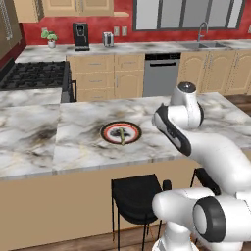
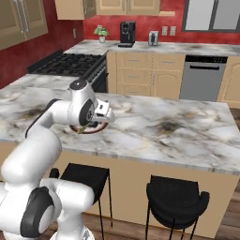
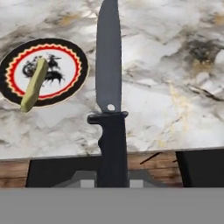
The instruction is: Retrieve the butter from the fridge and place it on a plate on the dining table. Then retrieve the butter knife by the fridge and place it near the plate.
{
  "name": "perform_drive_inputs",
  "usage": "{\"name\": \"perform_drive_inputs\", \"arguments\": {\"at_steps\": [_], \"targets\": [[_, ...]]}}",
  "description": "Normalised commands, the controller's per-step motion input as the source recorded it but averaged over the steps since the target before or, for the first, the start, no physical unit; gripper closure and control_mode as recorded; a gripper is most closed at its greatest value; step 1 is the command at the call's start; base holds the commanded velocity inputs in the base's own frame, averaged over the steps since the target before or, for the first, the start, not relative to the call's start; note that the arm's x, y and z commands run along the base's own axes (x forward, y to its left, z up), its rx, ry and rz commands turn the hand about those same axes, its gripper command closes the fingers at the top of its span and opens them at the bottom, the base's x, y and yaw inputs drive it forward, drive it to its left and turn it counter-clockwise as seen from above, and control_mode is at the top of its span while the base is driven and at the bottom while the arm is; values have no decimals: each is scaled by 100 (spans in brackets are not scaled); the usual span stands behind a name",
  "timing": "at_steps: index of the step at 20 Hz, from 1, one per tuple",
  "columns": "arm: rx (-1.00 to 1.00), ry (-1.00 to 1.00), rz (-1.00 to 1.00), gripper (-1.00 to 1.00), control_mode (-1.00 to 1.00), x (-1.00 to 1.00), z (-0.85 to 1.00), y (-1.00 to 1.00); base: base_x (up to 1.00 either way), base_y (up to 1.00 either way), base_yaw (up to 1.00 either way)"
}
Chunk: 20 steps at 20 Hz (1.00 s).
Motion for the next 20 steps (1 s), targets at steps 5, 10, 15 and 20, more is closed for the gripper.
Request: {"name": "perform_drive_inputs", "arguments": {"at_steps": [5,10,15,20], "targets": [[0,1,0,100,-100,91,-45,-5,0,0,0],[0,7,0,100,-100,88,-35,-4,0,0,0],[0,3,0,100,-100,46,-39,0,0,0,0],[1,0,0,100,-100,5,-41,-10,0,0,0]]}}
